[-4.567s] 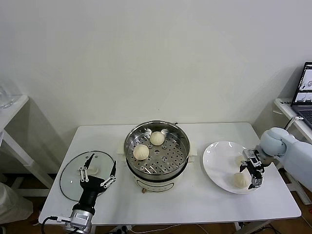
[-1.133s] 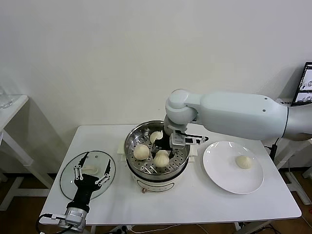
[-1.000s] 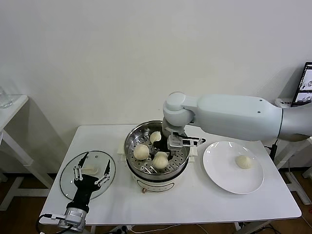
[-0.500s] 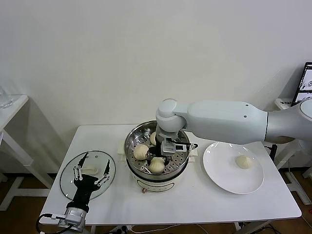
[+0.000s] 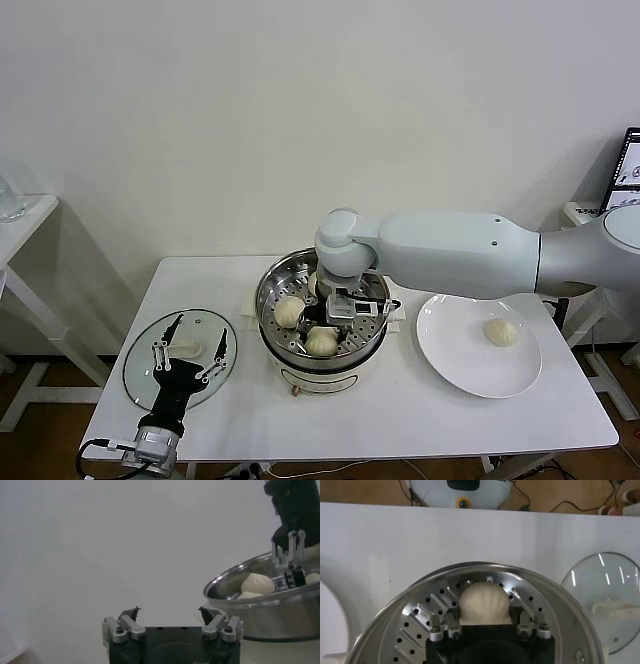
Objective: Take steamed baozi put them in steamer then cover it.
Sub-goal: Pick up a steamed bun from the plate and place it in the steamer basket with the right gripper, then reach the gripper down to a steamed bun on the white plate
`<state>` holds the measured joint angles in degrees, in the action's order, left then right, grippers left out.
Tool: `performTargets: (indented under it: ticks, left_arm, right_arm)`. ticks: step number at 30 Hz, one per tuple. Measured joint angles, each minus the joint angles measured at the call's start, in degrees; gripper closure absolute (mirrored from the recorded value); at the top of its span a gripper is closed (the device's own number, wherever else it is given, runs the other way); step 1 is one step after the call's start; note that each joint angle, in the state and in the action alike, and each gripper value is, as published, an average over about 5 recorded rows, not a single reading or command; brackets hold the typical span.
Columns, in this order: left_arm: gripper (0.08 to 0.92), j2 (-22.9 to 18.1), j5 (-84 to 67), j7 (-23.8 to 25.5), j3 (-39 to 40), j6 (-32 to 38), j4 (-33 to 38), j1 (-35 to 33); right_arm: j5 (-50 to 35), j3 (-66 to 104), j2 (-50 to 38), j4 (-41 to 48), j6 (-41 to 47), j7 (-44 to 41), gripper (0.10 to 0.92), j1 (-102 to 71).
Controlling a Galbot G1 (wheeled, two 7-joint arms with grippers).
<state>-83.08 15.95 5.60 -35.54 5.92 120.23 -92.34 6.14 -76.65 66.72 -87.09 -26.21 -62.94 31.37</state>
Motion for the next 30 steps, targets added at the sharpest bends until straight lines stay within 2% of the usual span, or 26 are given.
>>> performTargets:
  ticks: [9,17,24,30]
  left_arm:
    - [0.177,-0.03,0.27,-0.08,0.21,-0.13,0.29,-0.19]
    - [0.177,-0.18,0.87,-0.23,1.06,-0.44,0.76,-0.08]
    - [0.177,-0.25,1.5,-0.29,1.86,-0.46,1.24,-0.33]
    - [0.177,-0.29,2.06,-0.36,2.49,-0.39,1.61,-0.7]
  right_arm:
    - [-2.66,0.85,-2.89,-1.06,0.3,-0.82,0.203,2.68]
    - [-9.05,2.22,-11.31,-2.57,2.4,-3.76,0.203,8.42]
    - [-14.72,4.27,-22.0,-2.08,9.48,-8.04,0.203,9.83]
    - [-15.81,7.83,-30.98,-0.36,16.77,-10.68,0.203,5.46]
